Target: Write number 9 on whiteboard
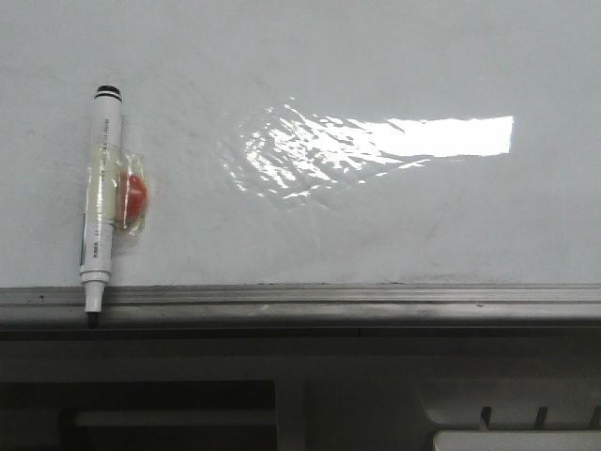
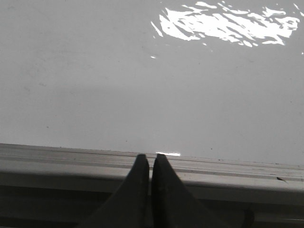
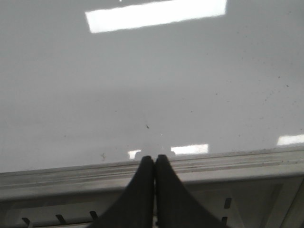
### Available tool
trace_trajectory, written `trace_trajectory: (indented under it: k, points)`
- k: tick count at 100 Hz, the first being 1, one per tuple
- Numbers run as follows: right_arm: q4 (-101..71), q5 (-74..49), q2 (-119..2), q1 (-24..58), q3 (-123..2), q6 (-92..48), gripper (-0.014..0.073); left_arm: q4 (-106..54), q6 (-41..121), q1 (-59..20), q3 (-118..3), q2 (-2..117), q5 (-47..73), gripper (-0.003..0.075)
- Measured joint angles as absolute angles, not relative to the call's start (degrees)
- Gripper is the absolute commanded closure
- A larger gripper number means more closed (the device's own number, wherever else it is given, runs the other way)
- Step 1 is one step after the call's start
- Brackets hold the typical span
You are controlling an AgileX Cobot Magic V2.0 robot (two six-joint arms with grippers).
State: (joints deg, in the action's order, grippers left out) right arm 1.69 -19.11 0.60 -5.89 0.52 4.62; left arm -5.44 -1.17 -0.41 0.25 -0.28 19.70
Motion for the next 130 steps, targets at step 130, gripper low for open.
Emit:
trace_trajectory:
  k: [130]
  points:
    - [1.7, -17.3, 0.6, -5.9, 0.5, 4.6, 0.0663, -3.8, -1.2, -0.4, 0.2, -0.3, 16.8, 0.074]
